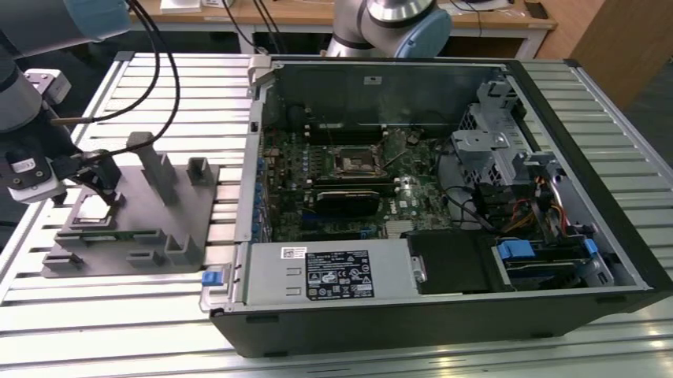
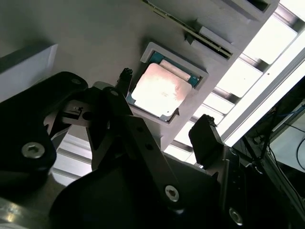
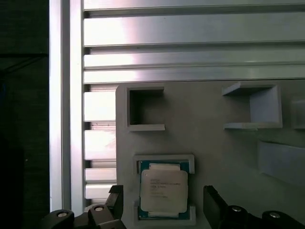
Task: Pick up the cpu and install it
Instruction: 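Pick up the cpu and move it towards the insertion slot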
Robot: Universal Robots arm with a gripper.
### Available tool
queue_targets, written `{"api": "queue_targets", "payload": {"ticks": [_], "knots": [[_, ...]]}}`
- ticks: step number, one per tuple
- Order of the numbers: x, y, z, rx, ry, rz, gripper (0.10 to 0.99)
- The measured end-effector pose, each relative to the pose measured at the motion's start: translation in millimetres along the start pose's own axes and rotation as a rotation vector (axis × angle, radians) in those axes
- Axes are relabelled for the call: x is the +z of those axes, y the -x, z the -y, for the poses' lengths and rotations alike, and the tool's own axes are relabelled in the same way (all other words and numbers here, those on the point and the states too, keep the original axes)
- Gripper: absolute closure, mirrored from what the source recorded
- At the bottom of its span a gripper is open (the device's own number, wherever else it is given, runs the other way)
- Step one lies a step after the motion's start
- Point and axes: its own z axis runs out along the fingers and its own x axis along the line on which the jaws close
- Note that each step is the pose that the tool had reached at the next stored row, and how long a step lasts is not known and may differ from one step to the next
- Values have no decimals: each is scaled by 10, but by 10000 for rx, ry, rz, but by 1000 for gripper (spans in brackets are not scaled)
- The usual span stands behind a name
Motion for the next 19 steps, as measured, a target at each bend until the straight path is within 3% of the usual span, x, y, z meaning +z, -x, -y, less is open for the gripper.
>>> {"api": "queue_targets", "payload": {"ticks": [8,17,18,19], "knots": [[101,31,9,6,-3,-130,325],[141,39,-1,31,-109,-125,325],[141,39,-1,33,-110,-126,337],[142,40,-1,32,-109,-125,408]]}}
